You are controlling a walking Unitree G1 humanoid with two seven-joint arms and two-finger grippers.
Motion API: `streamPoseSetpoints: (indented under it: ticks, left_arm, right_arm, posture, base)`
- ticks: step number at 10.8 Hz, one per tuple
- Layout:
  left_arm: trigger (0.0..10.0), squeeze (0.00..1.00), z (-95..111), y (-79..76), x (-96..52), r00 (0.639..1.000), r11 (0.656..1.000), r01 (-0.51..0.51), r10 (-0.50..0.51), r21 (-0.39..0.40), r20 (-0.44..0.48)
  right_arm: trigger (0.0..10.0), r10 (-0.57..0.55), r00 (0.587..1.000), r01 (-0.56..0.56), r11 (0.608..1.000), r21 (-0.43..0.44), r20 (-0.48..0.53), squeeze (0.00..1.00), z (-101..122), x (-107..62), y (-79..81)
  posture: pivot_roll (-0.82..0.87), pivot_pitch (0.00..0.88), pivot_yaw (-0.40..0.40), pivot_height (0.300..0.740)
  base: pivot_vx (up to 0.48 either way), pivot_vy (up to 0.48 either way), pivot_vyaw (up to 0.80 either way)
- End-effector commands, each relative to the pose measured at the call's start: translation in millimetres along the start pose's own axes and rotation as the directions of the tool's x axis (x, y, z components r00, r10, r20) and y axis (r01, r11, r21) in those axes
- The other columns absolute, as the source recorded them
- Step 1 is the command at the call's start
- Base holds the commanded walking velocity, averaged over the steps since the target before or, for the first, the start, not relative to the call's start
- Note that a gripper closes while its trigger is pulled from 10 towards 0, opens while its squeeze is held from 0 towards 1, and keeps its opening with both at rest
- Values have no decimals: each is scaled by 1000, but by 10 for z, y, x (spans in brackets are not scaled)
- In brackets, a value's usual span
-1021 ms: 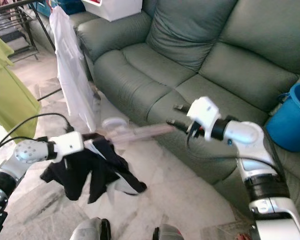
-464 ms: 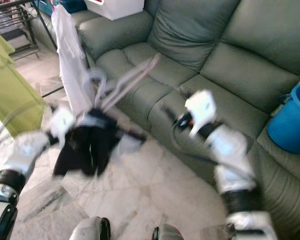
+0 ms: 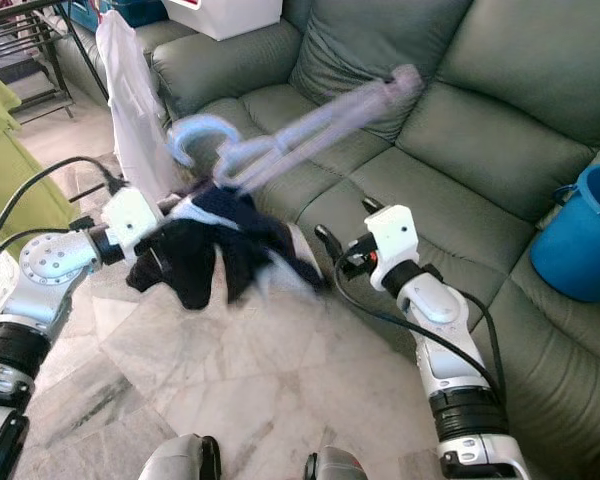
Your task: Hang hanger
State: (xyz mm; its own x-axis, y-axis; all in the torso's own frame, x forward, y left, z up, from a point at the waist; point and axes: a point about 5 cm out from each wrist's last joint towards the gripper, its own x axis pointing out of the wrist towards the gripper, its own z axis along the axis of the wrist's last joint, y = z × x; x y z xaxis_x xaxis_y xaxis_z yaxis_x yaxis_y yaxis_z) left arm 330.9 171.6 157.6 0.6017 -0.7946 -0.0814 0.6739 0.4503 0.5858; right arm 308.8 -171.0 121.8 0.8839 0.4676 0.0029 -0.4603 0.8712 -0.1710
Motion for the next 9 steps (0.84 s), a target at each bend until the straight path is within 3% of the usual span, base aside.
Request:
streamPoseSetpoints:
  ticks: [1,4,6,8,9]
  left_arm:
    - [0,0,161,69,41,998,998,21,-24,66,54]
    - [0,0,405,65,168,988,990,74,-89,116,130]
    - [0,0,569,44,232,976,989,92,-113,114,187]
    - [0,0,637,69,255,974,990,82,-104,114,200]
    - [0,0,661,73,261,974,991,75,-97,111,204]
  right_arm:
    - [10000,-2,1000,2,999,33,-21,0,-19,3,-23]
    - [10000,118,991,-109,985,137,-61,0,-140,17,183]
    - [10000,243,967,-222,949,224,-73,0,-174,57,317]
    - [10000,286,956,-263,934,241,-65,0,-150,138,359]
    - [10000,294,954,-271,930,250,-59,1000,-143,161,363]
  posture:
    - [-59,67,-33,740]
    - [-55,67,-31,740]
    - [-50,66,-32,740]
    - [-47,66,-34,740]
    - [-48,65,-35,740]
  base:
    - [0,0,0]
    - [0,0,0]
    - [0,0,0]
    - [0,0,0]
    - [0,0,0]
